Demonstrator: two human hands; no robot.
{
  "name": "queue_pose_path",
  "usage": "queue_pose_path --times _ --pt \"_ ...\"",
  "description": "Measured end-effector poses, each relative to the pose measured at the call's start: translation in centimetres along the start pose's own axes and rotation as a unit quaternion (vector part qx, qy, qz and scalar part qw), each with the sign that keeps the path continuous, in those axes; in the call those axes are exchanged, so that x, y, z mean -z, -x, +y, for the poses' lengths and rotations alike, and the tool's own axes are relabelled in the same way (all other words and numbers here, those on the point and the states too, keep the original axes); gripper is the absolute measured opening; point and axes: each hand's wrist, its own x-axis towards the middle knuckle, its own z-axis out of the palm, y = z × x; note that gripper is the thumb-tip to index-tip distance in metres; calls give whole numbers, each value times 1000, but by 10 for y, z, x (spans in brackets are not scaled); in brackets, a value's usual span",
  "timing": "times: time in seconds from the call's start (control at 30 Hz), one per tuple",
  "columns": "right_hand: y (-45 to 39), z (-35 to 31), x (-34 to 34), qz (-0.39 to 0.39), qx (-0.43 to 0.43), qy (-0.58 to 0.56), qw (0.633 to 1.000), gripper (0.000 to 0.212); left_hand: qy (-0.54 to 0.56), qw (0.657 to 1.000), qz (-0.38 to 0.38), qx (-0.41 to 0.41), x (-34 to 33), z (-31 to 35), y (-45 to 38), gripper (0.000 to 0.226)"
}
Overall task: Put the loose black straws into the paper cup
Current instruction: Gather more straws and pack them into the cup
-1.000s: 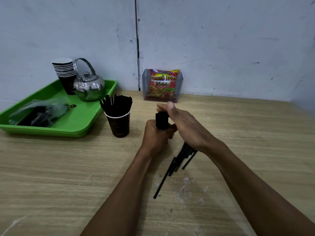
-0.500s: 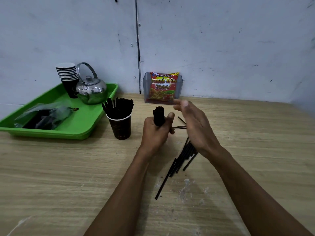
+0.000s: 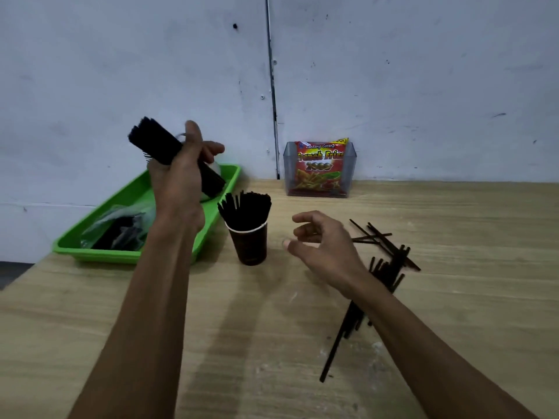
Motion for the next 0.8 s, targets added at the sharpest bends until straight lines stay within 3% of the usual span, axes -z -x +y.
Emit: queue_pose_path --times 0.17,0.27,0.43,0.7,0.8 --pt "-17 -5 -37 -40 9 18 999 96 -54 991 -75 94 2 -28 -19 35" --pt "-23 -1 -51 -52 21 27 998 110 -23 985 -103 136 3 -31 -23 40" --pt "-24 4 -63 -61 24 12 998 110 100 974 -121 162 6 -26 -29 46" --pt "-25 9 -76 -37 28 -5 999 87 30 955 -176 238 2 -39 -15 61" --pt "-27 12 -79 -24 28 -11 999 78 38 955 -165 244 3 -42 -11 55"
